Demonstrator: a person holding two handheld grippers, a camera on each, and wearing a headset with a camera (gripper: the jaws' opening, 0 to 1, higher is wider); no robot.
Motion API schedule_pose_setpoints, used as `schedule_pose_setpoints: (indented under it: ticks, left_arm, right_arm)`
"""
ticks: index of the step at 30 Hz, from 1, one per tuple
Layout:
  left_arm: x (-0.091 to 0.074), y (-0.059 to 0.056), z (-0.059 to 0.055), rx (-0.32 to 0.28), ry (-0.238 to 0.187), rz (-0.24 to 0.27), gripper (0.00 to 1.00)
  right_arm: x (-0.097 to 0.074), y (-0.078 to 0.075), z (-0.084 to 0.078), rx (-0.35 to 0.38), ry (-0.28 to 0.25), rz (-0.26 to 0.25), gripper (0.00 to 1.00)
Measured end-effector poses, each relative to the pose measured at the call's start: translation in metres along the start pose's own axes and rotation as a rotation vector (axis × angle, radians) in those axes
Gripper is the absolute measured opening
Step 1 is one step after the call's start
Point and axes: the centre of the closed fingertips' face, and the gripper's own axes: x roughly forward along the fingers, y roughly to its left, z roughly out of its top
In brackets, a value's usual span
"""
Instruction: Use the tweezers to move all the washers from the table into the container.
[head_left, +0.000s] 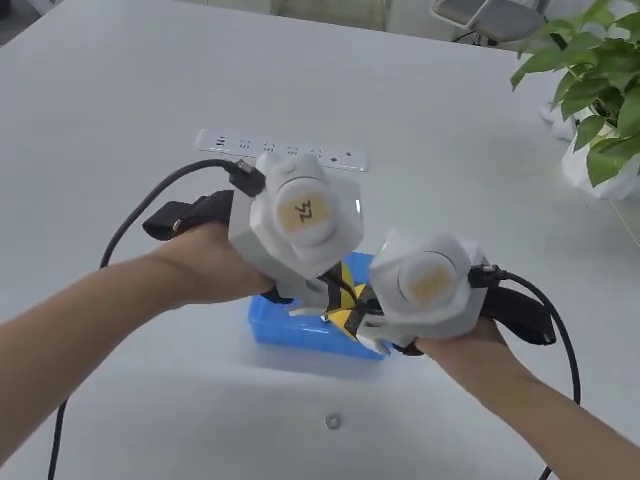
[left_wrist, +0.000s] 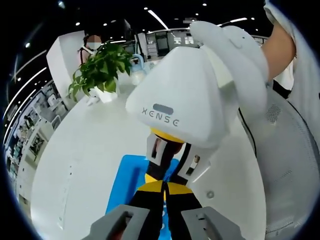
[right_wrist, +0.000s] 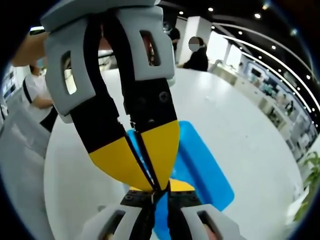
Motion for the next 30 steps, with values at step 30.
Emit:
schedule_pose_setpoints:
  ticks: [30]
  left_arm:
    - [-0.055,-0.033,0.043,0.048,-0.079,0.103,0.0]
  right_arm:
    - [-0.067,0.024,0.041,-0.008,-0.137,-0.117,0.05]
